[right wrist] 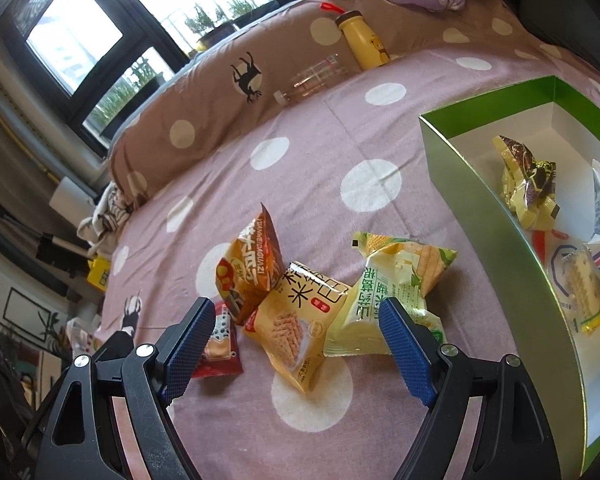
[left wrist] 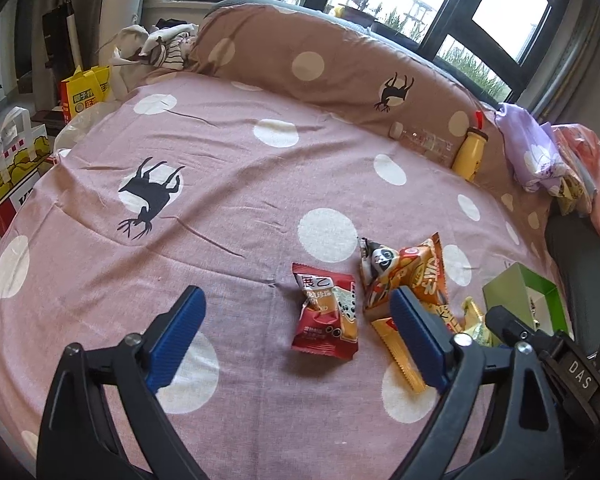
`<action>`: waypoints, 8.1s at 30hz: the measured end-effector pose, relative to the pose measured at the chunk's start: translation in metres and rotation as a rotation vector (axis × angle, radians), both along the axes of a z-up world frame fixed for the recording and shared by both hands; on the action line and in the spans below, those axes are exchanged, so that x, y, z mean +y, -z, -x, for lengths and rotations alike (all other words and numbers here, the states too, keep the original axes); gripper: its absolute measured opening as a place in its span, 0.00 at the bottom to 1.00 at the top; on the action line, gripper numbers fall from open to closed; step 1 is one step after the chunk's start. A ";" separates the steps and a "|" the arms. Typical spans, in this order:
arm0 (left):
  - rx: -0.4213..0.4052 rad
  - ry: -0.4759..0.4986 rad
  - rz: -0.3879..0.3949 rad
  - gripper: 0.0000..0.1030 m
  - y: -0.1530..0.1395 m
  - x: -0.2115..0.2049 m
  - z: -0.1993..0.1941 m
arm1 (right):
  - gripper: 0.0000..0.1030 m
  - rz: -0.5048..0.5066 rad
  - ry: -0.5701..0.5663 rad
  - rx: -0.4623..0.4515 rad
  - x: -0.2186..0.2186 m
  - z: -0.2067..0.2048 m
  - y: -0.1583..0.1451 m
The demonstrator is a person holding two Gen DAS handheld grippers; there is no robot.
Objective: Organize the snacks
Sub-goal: 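Withdraw the right gripper from the box toward the remaining snacks, then close the right gripper on the green-and-yellow snack bag, then lift the green-and-yellow bag and carry it over the green box, then lower the bag into the box and open the right gripper, then move the right gripper back and grasp the yellow rice-cracker bag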
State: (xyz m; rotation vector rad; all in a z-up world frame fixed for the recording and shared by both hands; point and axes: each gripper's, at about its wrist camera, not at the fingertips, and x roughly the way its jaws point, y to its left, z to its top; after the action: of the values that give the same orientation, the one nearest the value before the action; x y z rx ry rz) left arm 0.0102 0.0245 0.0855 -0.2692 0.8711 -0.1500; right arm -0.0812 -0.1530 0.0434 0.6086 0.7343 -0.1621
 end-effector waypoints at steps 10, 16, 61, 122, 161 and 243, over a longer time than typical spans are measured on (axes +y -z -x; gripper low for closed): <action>0.059 0.009 -0.031 0.93 0.016 -0.003 -0.006 | 0.82 -0.012 -0.001 0.059 -0.001 -0.009 0.012; 0.084 0.013 -0.038 0.93 0.021 -0.004 -0.008 | 0.82 -0.025 0.006 0.076 -0.005 -0.011 0.016; 0.095 0.181 -0.095 0.93 0.026 -0.055 -0.001 | 0.91 -0.103 0.015 0.114 -0.038 -0.014 0.028; 0.145 0.375 -0.053 0.87 0.032 -0.080 0.012 | 0.49 -0.274 -0.238 0.107 -0.007 -0.011 0.031; -0.234 0.701 0.010 0.38 -0.043 -0.180 0.064 | 0.50 -0.172 -0.047 -0.238 -0.057 0.060 -0.038; -0.007 0.159 -0.030 0.93 0.000 -0.029 0.004 | 0.87 -0.023 0.051 -0.113 -0.046 0.033 -0.022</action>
State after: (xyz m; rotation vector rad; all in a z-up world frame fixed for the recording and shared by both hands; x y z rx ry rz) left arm 0.0066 -0.0044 0.0855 -0.1711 0.8868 -0.2852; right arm -0.1138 -0.1990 0.0649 0.6529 0.6123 -0.1647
